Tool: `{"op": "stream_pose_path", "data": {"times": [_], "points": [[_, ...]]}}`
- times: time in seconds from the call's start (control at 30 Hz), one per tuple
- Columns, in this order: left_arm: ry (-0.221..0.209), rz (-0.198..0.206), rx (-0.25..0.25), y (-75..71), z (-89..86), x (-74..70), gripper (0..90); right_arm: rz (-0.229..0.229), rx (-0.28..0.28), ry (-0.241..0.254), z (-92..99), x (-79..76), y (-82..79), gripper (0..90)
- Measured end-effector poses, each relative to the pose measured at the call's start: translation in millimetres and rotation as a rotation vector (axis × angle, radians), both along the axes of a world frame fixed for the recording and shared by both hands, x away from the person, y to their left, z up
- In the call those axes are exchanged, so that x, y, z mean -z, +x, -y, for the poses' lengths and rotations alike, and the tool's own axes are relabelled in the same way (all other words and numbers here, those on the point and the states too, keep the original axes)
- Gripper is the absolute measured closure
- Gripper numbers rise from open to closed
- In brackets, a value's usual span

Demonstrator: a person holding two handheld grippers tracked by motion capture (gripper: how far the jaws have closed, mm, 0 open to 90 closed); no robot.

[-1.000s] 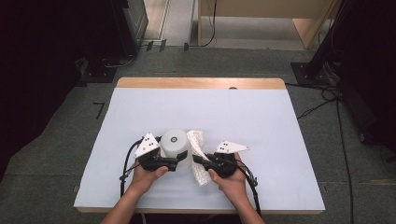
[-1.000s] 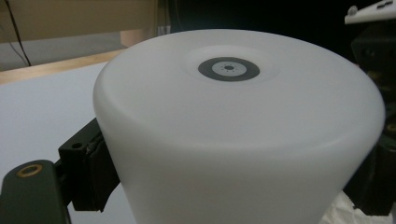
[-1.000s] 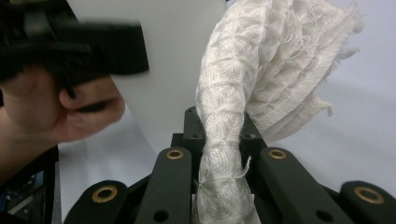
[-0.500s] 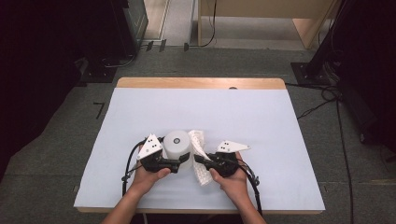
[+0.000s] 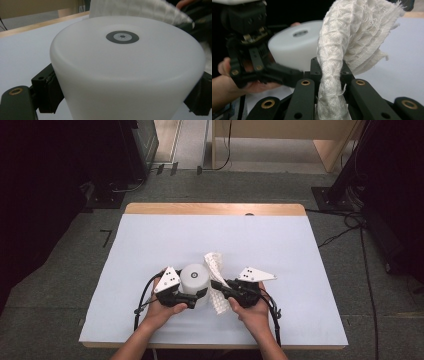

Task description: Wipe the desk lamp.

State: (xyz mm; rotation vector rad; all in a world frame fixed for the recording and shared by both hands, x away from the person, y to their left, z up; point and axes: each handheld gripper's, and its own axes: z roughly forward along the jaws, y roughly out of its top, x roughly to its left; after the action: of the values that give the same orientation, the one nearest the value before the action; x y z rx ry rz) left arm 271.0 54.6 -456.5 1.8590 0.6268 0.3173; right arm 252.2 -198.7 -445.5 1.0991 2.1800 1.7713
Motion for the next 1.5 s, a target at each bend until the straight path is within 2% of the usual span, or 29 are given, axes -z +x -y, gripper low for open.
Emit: {"op": "stream_pose_path", "data": {"times": [0.1,0.13,0.2,0.23,0.3,0.37,0.4,0.53,0.67,0.8,0.83,0.97,1.1,1.13,1.2,1.4,1.47,1.5], "points": [[-0.014,0.008,-0.007,-0.4,-1.1,-2.3,9.2,0.0,-0.001,-0.003,1.5,1.3,1.0,79.9],[-0.021,0.013,-0.015,-0.3,-2.5,-3.1,9.2,-0.015,0.002,-0.029,0.0,6.2,1.9,79.9],[-0.026,0.031,-0.04,0.4,-5.0,-4.1,9.2,-0.014,0.006,-0.041,-0.8,8.6,2.8,79.9],[-0.015,0.061,-0.069,0.7,-6.9,-4.0,9.2,-0.02,0.008,-0.041,-1.1,9.6,3.1,79.9],[-0.013,0.085,-0.088,1.4,-10.1,-2.3,9.1,-0.02,0.016,-0.044,-0.2,10.3,3.8,79.9],[-0.006,0.079,-0.113,4.1,-12.6,0.5,9.1,-0.016,0.022,-0.045,1.4,10.0,4.2,79.8],[0.018,0.077,-0.136,6.1,-12.8,4.1,9.0,-0.015,0.028,-0.046,2.4,10.2,4.4,79.8],[0.075,0.081,-0.146,6.2,-10.7,11.4,9.0,-0.023,0.038,-0.044,5.4,12.9,5.9,79.8],[0.078,0.089,-0.144,4.9,-10.6,12.0,8.9,-0.031,0.038,-0.047,6.1,14.7,6.0,79.8],[0.066,0.088,-0.175,3.5,-13.3,12.4,7.0,-0.036,0.041,-0.048,7.5,16.0,6.0,79.7],[0.061,0.076,-0.187,2.7,-13.7,10.9,3.6,-0.037,0.043,-0.048,8.4,16.8,6.5,79.6],[0.049,0.062,-0.212,-1.0,-11.4,11.3,2.7,-0.041,0.048,-0.047,9.4,18.0,7.2,79.5],[0.092,0.066,-0.278,-8.1,0.1,16.1,2.0,-0.046,0.046,-0.05,8.2,20.4,8.1,79.5],[0.119,0.085,-0.313,-9.8,4.2,16.9,1.9,-0.05,0.044,-0.052,7.5,20.8,7.9,79.5],[0.122,0.088,-0.338,-10.2,5.2,16.1,5.5,-0.048,0.036,-0.063,5.1,22.4,8.0,79.4],[0.101,0.065,-0.291,-5.8,-2.4,14.9,8.8,-0.057,0.026,-0.077,1.4,25.5,8.1,79.4],[0.065,0.038,-0.259,-2.0,-8.3,13.4,8.9,-0.063,0.022,-0.083,-0.8,27.1,7.9,79.4],[0.005,0.014,-0.222,0.6,-14.9,10.2,8.9,-0.064,0.017,-0.082,-2.7,28.6,7.5,79.4]]}}
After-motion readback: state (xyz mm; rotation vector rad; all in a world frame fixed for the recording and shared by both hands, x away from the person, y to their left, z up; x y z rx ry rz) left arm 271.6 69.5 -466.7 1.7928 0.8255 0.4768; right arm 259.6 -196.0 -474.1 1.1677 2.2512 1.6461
